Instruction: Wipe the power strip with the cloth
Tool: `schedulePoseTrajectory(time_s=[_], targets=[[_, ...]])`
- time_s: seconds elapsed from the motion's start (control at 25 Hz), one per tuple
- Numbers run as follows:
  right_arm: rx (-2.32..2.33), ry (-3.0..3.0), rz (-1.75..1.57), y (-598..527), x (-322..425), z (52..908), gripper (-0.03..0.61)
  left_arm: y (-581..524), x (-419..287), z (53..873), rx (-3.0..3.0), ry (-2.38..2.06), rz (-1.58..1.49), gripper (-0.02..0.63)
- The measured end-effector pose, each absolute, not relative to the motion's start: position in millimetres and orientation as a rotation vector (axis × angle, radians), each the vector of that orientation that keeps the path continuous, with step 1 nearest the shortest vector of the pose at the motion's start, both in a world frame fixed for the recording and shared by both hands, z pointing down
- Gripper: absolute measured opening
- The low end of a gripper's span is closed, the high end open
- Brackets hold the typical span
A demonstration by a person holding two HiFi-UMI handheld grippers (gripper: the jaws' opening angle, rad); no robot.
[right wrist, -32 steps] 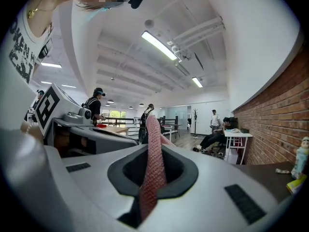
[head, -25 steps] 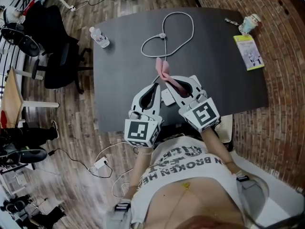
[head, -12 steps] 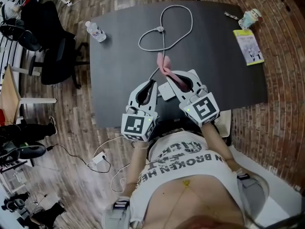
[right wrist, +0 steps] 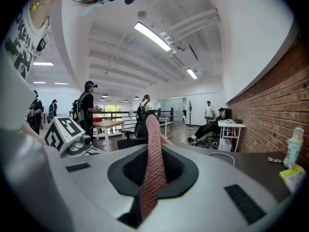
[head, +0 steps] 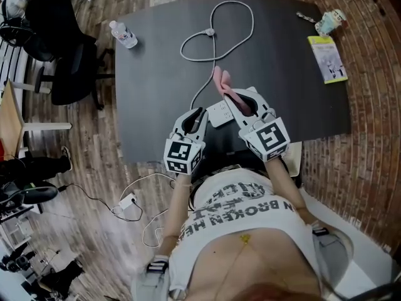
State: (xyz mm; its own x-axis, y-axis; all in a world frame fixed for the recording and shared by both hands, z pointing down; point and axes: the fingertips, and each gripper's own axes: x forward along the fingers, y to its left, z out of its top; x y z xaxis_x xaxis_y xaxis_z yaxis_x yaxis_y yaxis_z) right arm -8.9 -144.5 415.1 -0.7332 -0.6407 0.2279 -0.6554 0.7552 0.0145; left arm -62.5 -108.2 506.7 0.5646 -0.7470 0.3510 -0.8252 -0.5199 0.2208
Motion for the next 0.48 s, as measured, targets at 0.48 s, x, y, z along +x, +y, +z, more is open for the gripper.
schedulePoseTrajectory(time_s=[0.48], targets=[[1.016, -2.694, 0.136, -150, 2, 434, 0.017, -88, -46, 613, 2.284, -1.069, 0.609, 0.173]])
